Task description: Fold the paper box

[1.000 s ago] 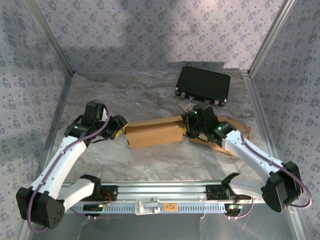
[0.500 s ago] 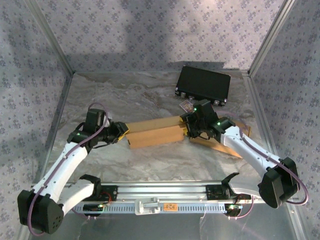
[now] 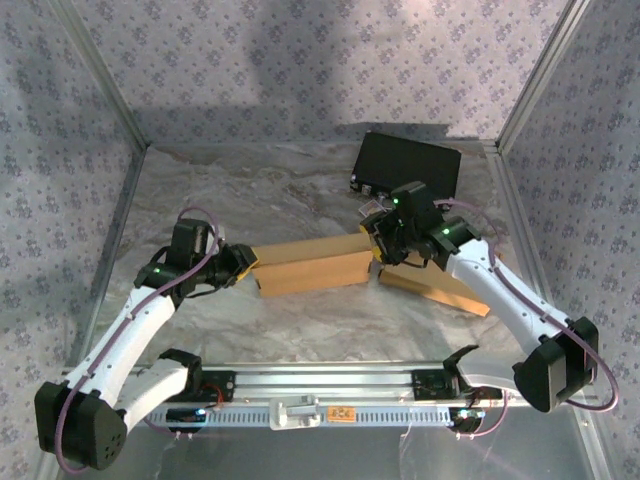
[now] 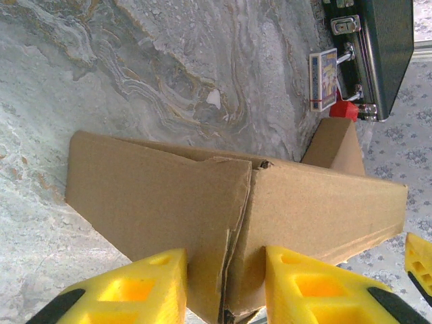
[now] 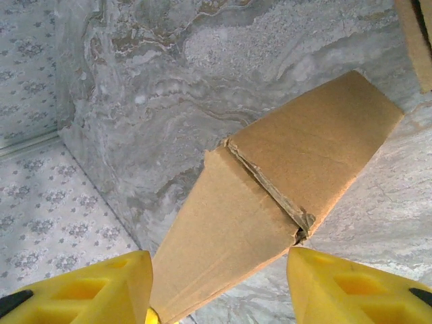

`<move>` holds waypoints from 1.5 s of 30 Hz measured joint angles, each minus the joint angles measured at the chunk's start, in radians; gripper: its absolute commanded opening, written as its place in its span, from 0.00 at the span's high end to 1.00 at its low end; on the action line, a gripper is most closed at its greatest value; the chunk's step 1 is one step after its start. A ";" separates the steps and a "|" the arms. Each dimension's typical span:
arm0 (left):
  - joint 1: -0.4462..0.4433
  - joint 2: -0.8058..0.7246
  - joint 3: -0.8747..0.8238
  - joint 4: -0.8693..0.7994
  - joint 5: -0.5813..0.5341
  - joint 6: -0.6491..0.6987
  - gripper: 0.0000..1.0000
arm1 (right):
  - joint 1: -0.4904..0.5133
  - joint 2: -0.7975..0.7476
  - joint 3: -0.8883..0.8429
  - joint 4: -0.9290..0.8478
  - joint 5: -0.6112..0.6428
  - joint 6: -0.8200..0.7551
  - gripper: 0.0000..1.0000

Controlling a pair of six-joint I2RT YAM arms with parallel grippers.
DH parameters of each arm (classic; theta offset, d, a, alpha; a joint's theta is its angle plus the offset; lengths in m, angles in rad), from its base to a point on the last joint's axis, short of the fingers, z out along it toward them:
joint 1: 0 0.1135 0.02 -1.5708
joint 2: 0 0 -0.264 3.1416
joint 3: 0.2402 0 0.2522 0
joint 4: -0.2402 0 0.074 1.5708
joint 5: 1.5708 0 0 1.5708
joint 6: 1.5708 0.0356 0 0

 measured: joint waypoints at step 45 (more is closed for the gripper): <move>-0.210 -0.169 -0.108 -0.151 -0.318 0.060 0.29 | -0.025 0.028 -0.130 -0.114 -0.176 -0.563 0.01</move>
